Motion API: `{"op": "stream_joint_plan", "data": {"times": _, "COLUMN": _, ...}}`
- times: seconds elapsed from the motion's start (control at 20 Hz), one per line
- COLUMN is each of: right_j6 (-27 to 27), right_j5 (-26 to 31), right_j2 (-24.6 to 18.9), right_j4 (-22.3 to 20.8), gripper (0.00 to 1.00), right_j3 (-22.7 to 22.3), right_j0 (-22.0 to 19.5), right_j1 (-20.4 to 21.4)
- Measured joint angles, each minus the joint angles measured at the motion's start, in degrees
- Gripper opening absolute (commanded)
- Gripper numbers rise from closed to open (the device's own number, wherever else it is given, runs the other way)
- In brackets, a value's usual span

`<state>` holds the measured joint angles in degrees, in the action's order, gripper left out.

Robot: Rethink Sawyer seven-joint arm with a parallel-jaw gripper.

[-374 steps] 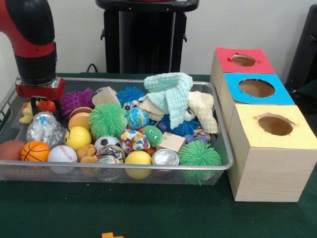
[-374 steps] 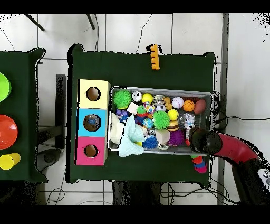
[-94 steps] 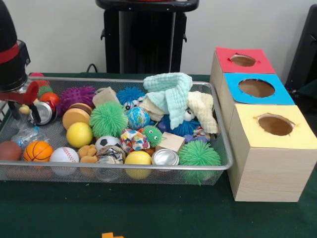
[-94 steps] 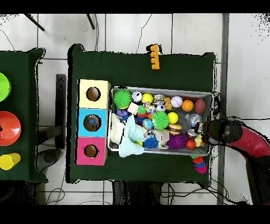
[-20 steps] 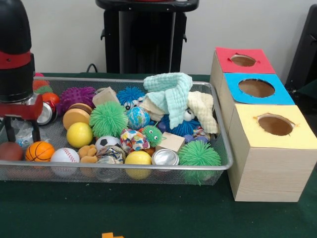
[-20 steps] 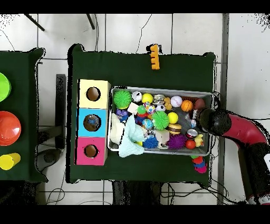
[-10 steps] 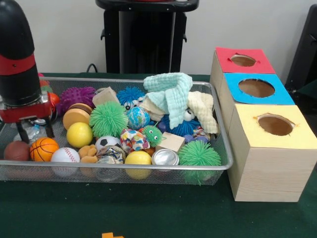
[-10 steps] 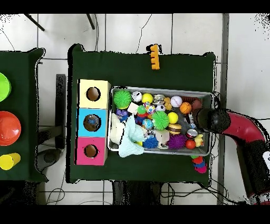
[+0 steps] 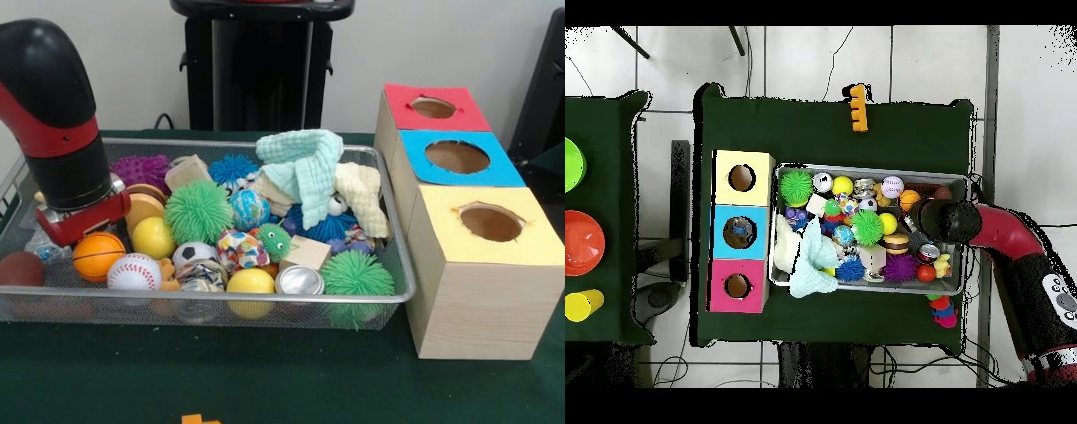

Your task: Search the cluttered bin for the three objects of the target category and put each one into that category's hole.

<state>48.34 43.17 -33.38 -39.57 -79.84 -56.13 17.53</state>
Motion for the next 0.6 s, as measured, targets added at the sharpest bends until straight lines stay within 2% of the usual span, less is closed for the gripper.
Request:
{"op": "stream_joint_plan", "data": {"times": 0.2, "right_j6": -2.56, "right_j5": -0.01, "right_j2": -0.24, "right_j4": -0.42, "gripper": 1.00, "right_j3": -0.01, "right_j0": -0.27, "right_j1": -0.05}}
{"op": "stream_joint_plan", "data": {"times": 0.6, "right_j6": -2.71, "right_j5": -0.02, "right_j2": -0.30, "right_j4": -0.45, "gripper": 1.00, "right_j3": -1.45, "right_j0": -0.82, "right_j1": 1.61}}
